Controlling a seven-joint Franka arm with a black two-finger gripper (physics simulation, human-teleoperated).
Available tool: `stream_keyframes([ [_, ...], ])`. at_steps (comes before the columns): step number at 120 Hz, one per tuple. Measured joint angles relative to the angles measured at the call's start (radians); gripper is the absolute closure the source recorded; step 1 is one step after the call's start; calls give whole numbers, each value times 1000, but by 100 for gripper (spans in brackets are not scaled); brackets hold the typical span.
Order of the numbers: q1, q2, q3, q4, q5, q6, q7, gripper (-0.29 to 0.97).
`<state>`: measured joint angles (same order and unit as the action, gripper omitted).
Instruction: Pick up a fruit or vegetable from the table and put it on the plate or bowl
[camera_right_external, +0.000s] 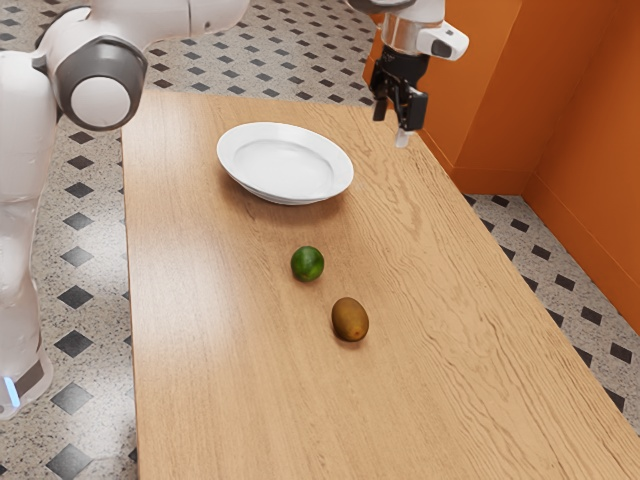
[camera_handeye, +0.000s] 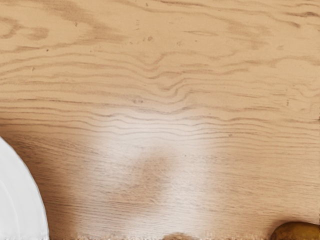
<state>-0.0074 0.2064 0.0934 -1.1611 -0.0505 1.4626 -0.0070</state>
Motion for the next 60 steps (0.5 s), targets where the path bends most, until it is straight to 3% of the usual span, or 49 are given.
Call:
stream_keyframes([
  [60, -51, 56, -3, -8, -7, 14, -9, 0],
])
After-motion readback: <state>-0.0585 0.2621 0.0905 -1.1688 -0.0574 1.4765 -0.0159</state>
